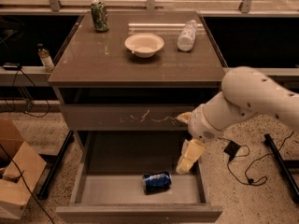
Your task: Pick pepsi can from middle drawer and place on counter
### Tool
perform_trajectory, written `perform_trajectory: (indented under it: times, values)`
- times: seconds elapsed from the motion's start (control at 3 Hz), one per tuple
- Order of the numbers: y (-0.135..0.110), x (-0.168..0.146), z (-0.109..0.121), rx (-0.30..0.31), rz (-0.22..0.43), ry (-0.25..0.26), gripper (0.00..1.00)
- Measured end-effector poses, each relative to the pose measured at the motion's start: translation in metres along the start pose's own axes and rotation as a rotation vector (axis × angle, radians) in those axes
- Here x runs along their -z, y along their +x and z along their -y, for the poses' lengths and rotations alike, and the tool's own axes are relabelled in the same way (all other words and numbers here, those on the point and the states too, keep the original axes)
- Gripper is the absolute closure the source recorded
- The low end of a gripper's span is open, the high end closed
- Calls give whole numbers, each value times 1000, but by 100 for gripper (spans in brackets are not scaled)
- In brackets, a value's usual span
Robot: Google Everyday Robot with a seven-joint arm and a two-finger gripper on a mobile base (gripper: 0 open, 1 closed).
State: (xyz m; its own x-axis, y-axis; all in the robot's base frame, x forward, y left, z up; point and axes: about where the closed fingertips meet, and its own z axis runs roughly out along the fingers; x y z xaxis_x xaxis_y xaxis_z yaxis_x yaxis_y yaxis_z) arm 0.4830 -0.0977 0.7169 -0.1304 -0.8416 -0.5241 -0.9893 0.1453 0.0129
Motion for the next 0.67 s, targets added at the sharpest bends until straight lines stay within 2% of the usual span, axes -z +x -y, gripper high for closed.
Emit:
perform_trajectory:
  times: [0.33, 0.67]
  values:
    - [10, -41, 15, -17, 43, -30, 0]
    - [13, -47, 15, -23, 46, -40, 0]
